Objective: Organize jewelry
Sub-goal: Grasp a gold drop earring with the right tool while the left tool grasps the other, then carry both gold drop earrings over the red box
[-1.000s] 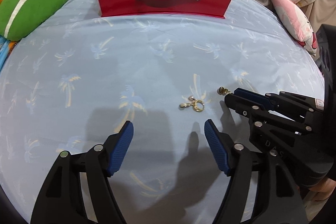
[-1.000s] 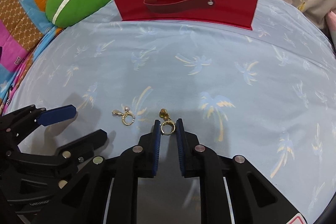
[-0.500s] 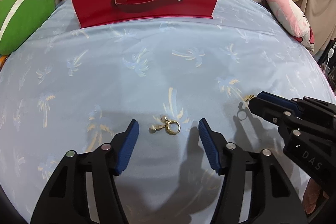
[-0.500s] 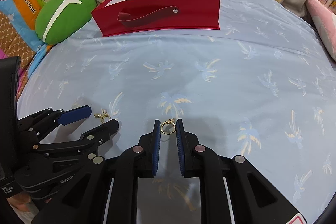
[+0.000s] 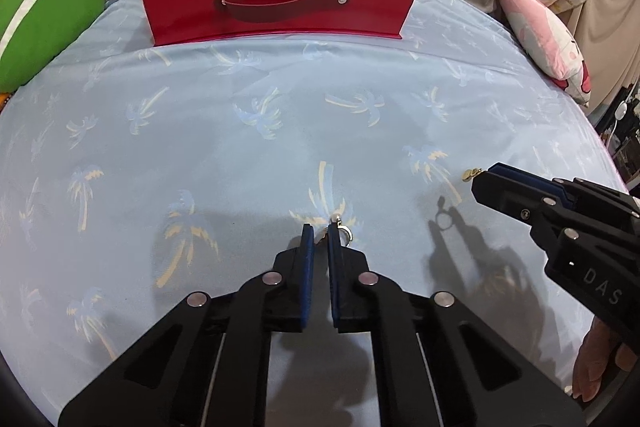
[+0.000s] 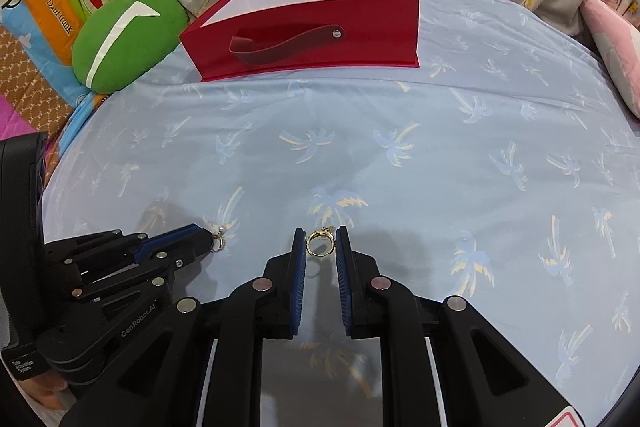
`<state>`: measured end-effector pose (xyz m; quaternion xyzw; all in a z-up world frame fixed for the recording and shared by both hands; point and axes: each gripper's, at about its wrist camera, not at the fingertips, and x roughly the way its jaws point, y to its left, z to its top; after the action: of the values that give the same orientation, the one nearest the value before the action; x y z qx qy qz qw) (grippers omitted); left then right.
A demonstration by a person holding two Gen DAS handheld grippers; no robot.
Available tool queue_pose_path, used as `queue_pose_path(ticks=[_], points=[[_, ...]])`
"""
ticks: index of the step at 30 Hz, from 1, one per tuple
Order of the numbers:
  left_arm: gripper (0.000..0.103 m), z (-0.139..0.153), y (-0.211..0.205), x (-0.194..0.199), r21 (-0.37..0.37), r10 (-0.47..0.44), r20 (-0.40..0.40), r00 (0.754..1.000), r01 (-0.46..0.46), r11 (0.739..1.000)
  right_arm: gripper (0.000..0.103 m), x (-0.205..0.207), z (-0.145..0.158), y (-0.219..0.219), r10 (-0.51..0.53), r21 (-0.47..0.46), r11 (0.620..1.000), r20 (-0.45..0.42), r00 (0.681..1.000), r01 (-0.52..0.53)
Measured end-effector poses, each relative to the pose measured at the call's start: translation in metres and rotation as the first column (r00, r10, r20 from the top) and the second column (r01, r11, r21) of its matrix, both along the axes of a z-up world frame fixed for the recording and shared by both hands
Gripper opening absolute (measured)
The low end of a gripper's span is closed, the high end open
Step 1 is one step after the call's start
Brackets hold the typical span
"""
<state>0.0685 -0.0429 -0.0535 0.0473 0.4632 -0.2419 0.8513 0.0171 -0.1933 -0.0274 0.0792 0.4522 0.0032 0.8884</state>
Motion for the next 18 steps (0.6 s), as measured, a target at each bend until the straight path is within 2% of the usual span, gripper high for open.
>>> queue_pose_path(ticks=[11,18], points=[[0.003,0.026,0.011,-0.008,-0.049,-0.004,0.038,0.999,0.006,0.999,0.014,0.000,0.020,0.005,0.009,0.002,1.000,0.045,0.999,-0.009],[0.003,0.053,0.020,-0.012,-0.086,0.009,0.082,0.997,-0.002,0.996,0.014,0.000,0.034,0.008,0.017,0.009,1.000,0.078,0.997,-0.018]])
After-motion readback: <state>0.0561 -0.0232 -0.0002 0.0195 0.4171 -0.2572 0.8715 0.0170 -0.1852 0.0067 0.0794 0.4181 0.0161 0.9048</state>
